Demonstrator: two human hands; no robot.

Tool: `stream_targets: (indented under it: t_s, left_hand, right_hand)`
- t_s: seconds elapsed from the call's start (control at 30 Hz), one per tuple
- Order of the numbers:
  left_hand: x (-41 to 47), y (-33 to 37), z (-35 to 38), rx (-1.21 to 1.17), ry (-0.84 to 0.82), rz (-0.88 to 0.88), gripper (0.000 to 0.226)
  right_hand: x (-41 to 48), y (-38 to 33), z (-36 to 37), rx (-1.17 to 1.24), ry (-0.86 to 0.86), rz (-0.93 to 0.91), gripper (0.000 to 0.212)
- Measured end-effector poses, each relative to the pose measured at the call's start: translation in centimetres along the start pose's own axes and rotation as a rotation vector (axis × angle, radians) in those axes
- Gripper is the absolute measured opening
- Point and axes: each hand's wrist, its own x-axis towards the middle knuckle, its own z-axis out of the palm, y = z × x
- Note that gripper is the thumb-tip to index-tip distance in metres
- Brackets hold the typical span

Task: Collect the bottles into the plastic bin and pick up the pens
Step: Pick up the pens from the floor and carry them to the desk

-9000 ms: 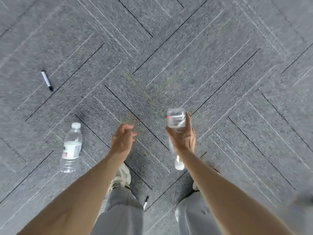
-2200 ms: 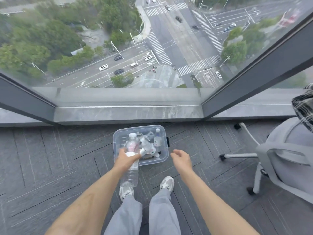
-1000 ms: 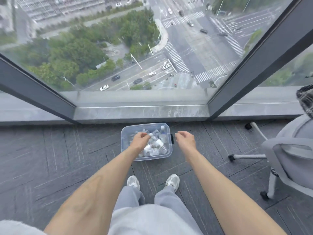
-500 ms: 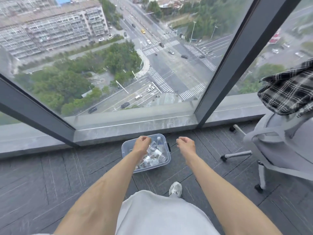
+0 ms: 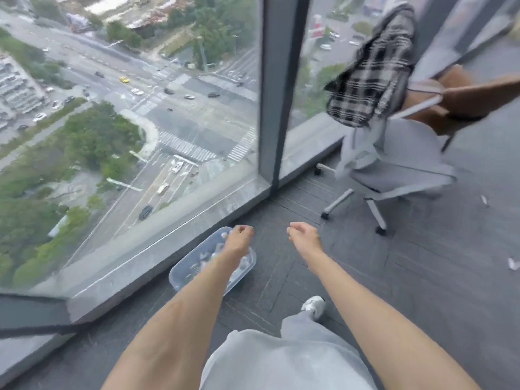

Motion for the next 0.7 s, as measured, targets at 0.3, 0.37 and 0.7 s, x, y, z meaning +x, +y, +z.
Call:
stream_targets:
  t_s: [0.3,0.37,0.7]
  left_hand:
    - [0.5,7.5,23.6,0.423,-0.361,0.183,0.011]
    - [0.1,9.1,30.3,0.491,-0.432,0.229,0.012]
    - [-4.5,16.1,57.7,0.684,-0.688,0.355,0.01]
  right_hand:
    - [1.9,7.4,-21.0,0.283,0.417,0.117,0.033]
    - [2.3,9.8,-26.7,0.347,0.507,0.149,0.033]
    - [3.5,20.0,-50.3,0.598,0.844,0.333,0.028]
